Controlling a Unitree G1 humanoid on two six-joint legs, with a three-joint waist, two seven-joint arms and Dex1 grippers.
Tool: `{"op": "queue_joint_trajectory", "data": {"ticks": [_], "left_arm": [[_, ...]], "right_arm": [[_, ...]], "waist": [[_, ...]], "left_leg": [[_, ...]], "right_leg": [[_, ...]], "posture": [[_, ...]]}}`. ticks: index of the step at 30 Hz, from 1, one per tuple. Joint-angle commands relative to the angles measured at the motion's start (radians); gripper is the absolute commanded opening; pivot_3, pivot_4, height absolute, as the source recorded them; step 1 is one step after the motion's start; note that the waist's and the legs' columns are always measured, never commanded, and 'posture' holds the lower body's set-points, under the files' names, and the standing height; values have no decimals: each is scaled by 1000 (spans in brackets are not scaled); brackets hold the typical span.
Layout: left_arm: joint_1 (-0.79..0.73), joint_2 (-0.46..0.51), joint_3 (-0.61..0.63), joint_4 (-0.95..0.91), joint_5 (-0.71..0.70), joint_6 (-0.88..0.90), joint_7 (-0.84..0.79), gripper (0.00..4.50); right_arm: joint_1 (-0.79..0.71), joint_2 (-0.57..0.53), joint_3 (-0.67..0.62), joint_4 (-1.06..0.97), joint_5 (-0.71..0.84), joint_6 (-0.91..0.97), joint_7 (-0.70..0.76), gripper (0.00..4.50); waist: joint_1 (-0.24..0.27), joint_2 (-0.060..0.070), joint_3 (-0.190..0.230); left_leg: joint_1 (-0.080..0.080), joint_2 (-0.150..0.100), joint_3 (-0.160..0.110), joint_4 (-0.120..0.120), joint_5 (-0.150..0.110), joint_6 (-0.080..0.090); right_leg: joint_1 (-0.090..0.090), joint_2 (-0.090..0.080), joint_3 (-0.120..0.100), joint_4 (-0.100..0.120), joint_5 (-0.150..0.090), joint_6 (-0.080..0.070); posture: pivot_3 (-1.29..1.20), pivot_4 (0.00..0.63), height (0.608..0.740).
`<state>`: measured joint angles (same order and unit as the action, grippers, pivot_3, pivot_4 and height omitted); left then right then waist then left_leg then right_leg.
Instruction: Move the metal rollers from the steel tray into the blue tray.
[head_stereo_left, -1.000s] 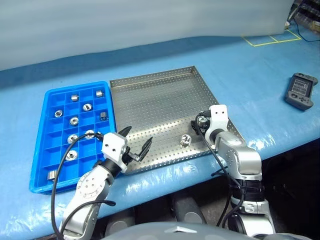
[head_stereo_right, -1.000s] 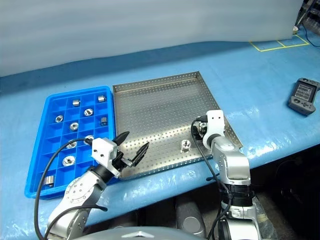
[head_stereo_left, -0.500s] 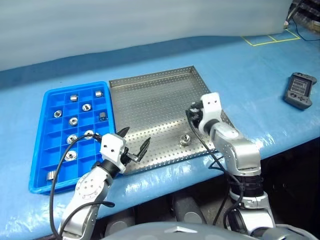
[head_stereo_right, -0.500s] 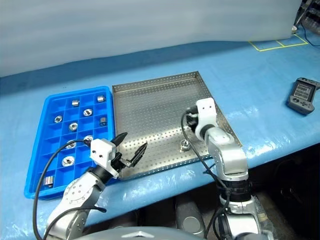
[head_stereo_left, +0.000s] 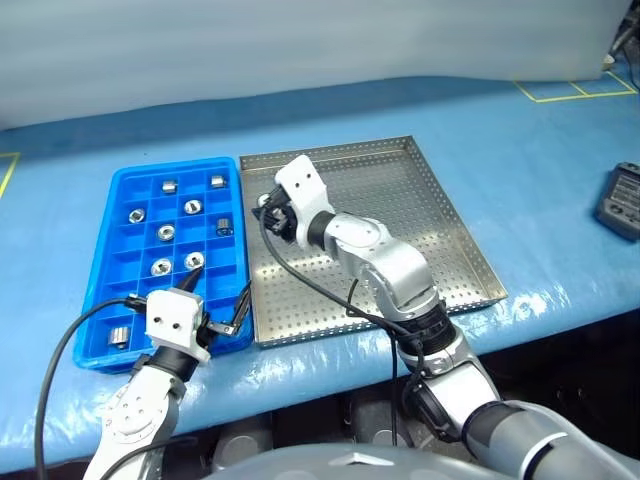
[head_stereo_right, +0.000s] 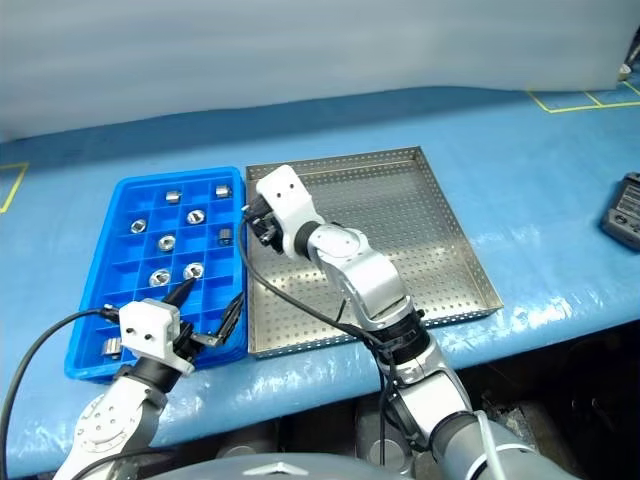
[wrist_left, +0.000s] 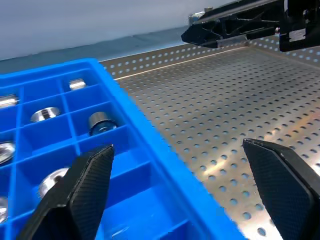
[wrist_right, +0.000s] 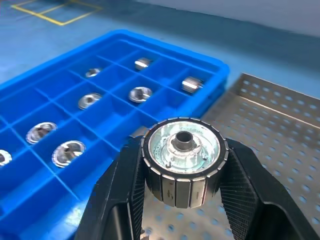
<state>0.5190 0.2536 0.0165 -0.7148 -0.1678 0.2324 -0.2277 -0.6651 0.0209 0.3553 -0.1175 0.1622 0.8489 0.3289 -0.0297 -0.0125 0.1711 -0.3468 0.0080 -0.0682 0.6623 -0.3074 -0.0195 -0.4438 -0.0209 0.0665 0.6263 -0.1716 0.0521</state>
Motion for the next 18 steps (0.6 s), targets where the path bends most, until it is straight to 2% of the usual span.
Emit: {"op": "queue_joint_trajectory", "data": {"ticks": [1,8,17,18], "left_arm": [[58,-18,34,-77,7,-58,15,4500],[151,-53,44,-100,25,-104,40,4500],[172,-70,18,-111,29,-103,40,4500],[170,-71,14,-112,31,-101,40,4500]], "right_arm": [[-41,28,46,8,5,-47,48,1733],[7,42,144,31,8,-52,117,1733],[71,44,209,106,-2,-52,162,1733],[70,46,208,123,-7,-59,158,2083]], "waist": [[13,0,0],[40,0,0],[52,-1,0],[53,-1,0]], "left_leg": [[0,0,0,0,0,0],[-1,0,-1,0,0,0],[0,0,-1,0,0,0],[0,0,-1,0,0,0]], "right_leg": [[0,0,0,0,0,0],[0,-1,-3,0,-1,-1],[0,-1,-3,0,-1,-1],[0,0,-3,0,-2,-1]], "posture": [[194,150,740],[260,150,740],[266,150,740],[265,150,740]]}}
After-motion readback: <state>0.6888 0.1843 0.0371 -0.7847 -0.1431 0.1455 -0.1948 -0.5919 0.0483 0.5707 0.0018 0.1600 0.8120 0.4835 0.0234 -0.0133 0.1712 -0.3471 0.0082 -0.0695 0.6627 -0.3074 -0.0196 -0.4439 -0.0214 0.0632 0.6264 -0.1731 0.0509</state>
